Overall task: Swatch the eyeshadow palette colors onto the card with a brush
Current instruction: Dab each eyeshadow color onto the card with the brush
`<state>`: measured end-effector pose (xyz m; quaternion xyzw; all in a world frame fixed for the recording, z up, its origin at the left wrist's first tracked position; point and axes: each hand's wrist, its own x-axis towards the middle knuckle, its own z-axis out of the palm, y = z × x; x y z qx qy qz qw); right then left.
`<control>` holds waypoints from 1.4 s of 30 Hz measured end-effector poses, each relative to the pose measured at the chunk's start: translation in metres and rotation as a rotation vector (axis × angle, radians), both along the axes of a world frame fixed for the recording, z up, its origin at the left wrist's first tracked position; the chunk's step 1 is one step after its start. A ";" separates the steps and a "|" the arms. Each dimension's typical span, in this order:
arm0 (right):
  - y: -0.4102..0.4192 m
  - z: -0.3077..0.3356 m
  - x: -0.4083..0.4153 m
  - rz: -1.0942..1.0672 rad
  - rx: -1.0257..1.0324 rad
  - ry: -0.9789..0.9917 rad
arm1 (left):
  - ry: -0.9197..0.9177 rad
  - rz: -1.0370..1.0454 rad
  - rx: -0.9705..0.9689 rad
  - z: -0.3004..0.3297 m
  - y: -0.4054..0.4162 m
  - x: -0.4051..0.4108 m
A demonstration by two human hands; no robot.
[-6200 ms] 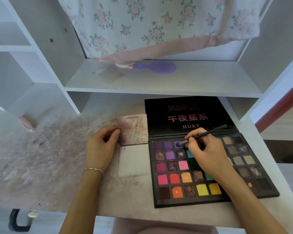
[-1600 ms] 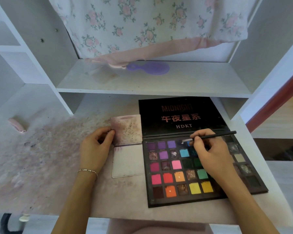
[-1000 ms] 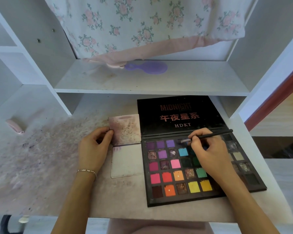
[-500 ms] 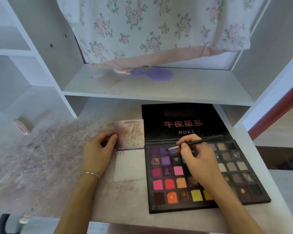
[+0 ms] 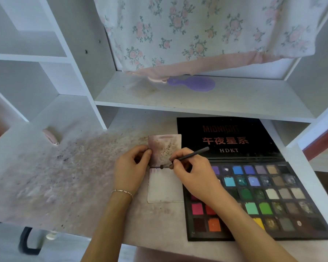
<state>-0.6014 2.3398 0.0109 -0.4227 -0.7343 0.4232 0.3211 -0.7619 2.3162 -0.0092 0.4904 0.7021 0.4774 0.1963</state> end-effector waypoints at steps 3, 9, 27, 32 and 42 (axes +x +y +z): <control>0.001 -0.003 -0.002 0.001 0.004 -0.006 | -0.003 -0.014 0.003 0.001 -0.001 0.000; 0.002 -0.006 -0.002 0.025 0.039 -0.043 | -0.015 0.004 0.002 -0.001 0.001 0.000; 0.004 -0.008 -0.002 0.028 0.036 -0.073 | -0.010 0.010 0.005 0.000 0.000 0.001; 0.003 -0.008 -0.002 0.024 0.041 -0.069 | -0.002 0.005 0.005 0.000 0.000 0.000; 0.003 -0.008 -0.002 0.031 0.030 -0.090 | -0.016 0.006 0.009 -0.002 0.000 0.000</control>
